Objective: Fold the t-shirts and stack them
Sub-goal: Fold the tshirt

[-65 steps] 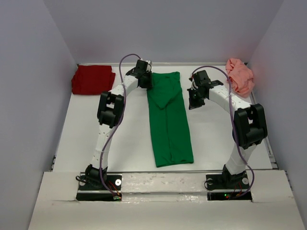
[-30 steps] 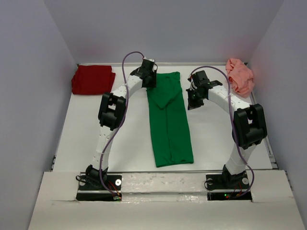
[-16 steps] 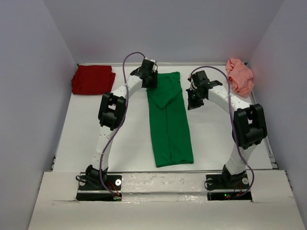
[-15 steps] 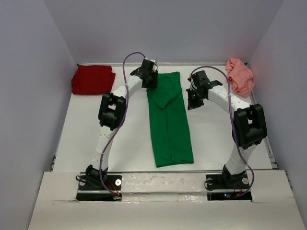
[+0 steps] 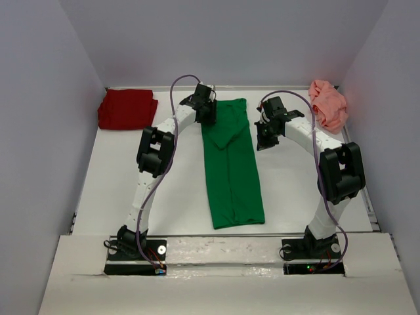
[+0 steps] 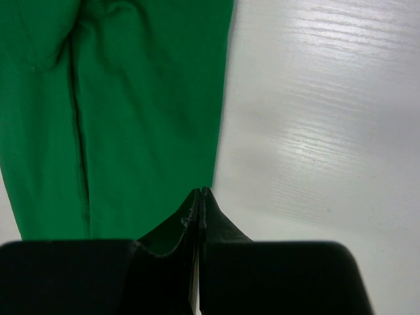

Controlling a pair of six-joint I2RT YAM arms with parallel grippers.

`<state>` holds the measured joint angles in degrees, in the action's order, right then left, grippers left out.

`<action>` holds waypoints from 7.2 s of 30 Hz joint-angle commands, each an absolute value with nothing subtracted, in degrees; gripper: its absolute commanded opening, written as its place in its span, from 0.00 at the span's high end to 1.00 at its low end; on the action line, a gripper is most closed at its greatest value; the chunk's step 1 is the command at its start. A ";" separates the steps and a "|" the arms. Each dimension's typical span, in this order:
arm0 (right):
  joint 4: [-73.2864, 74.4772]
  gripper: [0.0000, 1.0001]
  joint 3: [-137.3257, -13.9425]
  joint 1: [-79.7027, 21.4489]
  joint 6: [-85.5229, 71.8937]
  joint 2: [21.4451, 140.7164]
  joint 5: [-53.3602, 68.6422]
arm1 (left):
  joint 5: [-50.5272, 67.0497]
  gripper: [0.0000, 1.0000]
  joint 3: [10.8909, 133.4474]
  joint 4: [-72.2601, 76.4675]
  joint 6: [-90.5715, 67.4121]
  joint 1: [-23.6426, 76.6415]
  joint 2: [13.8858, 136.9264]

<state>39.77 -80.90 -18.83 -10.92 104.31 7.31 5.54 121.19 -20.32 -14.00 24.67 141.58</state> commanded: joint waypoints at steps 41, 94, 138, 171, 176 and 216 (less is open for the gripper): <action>38.23 1.00 -82.71 -19.16 -10.37 105.73 7.82 | -3.61 1.00 127.41 -18.71 -11.43 24.52 135.60; 34.72 0.81 -59.95 -20.30 -19.51 74.90 7.73 | 5.61 0.11 68.58 -13.72 -29.88 31.11 85.28; 20.39 1.00 -58.52 -39.55 -26.63 103.69 12.83 | 9.93 1.00 54.14 -15.64 -37.35 39.90 60.12; 21.62 1.00 -51.77 -39.55 -39.64 91.76 5.10 | 10.90 1.00 50.63 -16.52 -37.09 39.90 59.33; 21.71 1.00 -50.89 -40.17 -38.33 90.27 3.61 | 10.55 1.00 50.01 -17.22 -36.91 39.90 58.80; 16.00 0.43 -26.19 -53.35 -55.90 66.79 -0.53 | 16.96 0.28 19.42 -6.33 -48.60 41.40 54.75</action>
<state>17.91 -26.04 -52.71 -55.79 64.23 0.45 15.05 20.05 -8.47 -47.44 40.93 54.39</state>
